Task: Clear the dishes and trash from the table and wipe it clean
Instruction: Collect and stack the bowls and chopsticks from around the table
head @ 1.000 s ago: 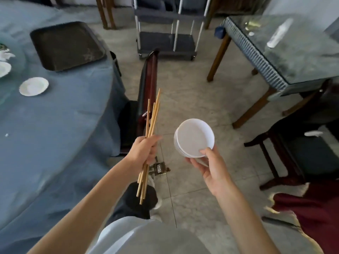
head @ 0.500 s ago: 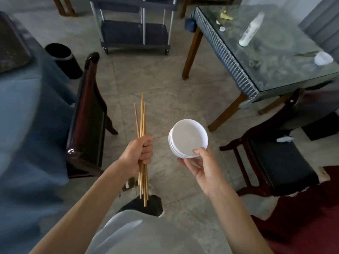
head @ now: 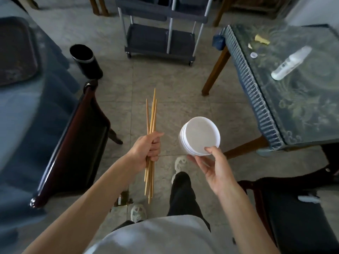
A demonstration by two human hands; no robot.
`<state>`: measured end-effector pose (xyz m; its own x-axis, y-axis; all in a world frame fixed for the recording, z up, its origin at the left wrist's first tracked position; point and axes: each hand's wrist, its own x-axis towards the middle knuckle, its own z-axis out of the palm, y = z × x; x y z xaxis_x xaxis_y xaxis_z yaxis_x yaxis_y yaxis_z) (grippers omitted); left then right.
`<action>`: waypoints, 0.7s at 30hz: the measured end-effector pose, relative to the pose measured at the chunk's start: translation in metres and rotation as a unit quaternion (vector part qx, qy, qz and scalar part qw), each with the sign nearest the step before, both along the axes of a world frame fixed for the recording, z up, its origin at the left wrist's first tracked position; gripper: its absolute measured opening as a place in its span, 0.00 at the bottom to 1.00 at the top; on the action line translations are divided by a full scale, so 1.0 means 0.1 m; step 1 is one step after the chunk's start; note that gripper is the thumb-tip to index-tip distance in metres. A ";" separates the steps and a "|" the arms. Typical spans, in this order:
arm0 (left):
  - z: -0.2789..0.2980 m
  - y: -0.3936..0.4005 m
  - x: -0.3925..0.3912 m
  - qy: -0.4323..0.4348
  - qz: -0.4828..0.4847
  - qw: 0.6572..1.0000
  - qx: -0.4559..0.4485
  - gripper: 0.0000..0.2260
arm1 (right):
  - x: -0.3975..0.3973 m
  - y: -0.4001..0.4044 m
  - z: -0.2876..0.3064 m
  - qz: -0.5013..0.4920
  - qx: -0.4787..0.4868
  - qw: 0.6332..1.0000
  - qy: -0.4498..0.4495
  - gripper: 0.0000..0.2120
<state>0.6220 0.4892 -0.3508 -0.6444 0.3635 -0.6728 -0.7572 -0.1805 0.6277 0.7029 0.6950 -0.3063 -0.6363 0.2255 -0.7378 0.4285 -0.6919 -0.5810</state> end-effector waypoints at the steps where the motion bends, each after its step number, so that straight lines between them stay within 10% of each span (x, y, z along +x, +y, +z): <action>1: -0.02 0.07 -0.17 0.001 0.016 1.000 -0.005 0.20 | -0.22 0.08 -0.04 0.019 -0.001 1.000 -0.003 0.16; 21: -0.11 0.06 -2.69 -0.037 0.419 0.907 0.011 0.17 | -4.50 0.02 -0.29 0.377 0.010 0.926 -0.008 0.17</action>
